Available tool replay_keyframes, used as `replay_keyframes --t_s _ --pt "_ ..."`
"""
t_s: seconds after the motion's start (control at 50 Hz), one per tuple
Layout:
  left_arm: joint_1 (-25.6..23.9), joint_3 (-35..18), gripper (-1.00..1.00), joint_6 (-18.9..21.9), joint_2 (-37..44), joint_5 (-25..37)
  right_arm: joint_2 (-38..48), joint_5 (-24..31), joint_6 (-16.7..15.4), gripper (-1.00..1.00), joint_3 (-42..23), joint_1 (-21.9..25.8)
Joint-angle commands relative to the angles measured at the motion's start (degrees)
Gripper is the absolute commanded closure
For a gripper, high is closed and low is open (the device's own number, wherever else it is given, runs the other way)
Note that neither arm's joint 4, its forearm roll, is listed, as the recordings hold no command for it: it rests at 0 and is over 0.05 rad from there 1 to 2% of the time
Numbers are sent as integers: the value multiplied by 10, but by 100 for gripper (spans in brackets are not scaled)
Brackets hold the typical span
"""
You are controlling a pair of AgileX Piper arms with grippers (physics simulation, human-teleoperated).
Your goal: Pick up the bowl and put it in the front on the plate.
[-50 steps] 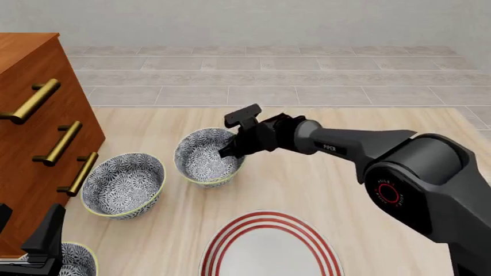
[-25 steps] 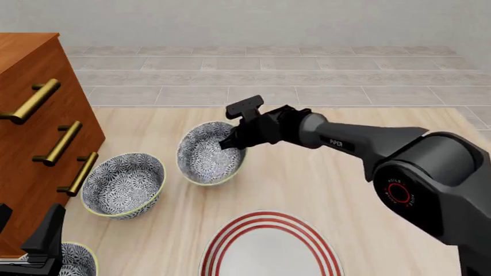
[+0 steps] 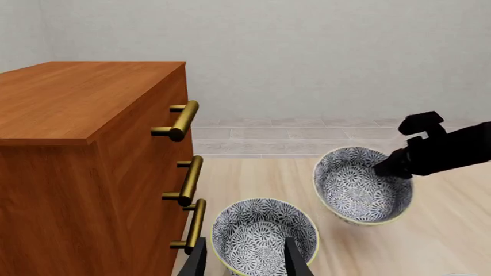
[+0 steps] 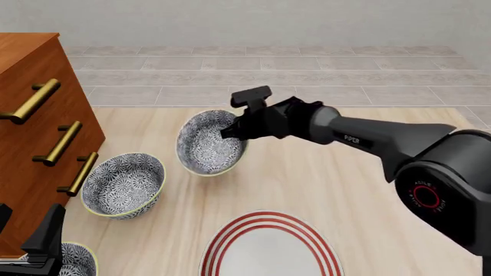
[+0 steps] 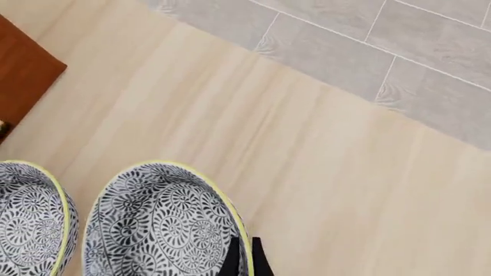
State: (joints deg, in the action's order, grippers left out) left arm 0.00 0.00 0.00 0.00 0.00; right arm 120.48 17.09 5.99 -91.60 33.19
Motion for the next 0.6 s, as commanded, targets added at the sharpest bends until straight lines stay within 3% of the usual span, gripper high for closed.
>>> replay_keyframes --t_s 0.02,0.16,0.6 --pt "0 0 -100 0 0 0 -36 -22 40 100 39 2" --pt "0 0 -100 0 0 0 -73 -49 70 100 96 0" --pt "0 0 -100 0 0 0 -170 -109 124 100 238 15"
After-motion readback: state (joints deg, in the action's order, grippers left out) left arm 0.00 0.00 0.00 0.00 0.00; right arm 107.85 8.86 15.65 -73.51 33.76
